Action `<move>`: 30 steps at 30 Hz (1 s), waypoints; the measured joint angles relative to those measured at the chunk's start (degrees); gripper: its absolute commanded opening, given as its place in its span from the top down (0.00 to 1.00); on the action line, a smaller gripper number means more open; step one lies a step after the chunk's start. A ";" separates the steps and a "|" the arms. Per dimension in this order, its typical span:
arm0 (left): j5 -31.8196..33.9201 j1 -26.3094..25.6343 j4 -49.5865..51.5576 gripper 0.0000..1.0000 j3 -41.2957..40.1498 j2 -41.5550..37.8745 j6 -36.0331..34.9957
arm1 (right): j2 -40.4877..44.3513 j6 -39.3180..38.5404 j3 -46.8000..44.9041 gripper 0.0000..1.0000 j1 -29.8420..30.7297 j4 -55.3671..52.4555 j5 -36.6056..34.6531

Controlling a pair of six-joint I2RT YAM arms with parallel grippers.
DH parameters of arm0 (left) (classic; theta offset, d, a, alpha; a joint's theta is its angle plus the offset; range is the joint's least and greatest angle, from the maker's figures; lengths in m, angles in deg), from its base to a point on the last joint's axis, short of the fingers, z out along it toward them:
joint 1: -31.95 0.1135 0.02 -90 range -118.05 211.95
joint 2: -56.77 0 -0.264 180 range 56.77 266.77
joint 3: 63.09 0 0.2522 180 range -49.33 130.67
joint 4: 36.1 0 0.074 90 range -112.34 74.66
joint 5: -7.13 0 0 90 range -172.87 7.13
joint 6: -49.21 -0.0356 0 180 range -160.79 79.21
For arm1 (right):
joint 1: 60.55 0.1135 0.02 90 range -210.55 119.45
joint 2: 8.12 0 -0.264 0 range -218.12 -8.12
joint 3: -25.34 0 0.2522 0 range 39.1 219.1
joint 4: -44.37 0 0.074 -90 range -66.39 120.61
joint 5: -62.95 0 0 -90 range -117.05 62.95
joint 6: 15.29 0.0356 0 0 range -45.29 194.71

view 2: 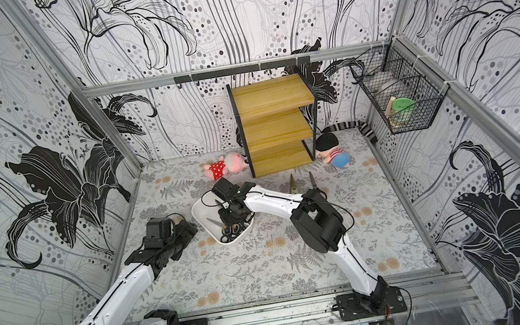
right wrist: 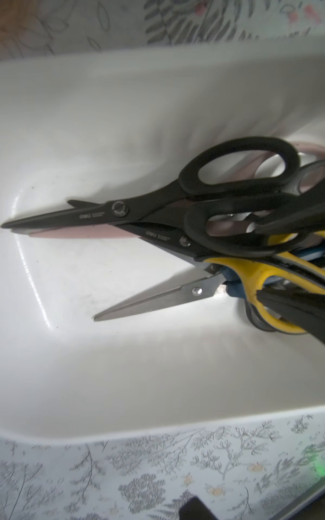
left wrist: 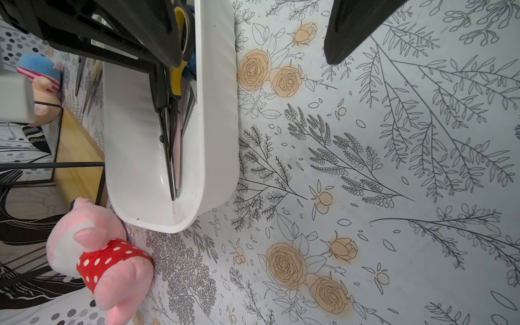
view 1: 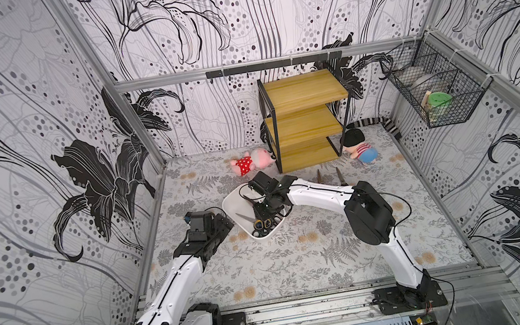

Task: Take the scissors out of the storage box
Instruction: Pick up the scissors from the storage box.

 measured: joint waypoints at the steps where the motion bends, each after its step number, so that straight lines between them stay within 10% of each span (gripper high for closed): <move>1: 0.00 0.00 -0.02 0.15 0.00 0.00 -0.09 | -0.24 -0.02 0.00 0.64 0.00 -0.20 -0.22; 16: 0.00 0.00 0.09 0.15 1.03 0.72 -0.87 | -0.76 -0.50 0.59 1.00 0.28 -0.79 -1.81; 30: 0.50 0.00 0.37 0.15 1.03 0.70 -0.96 | 0.72 -0.09 0.85 1.00 0.31 -0.94 1.86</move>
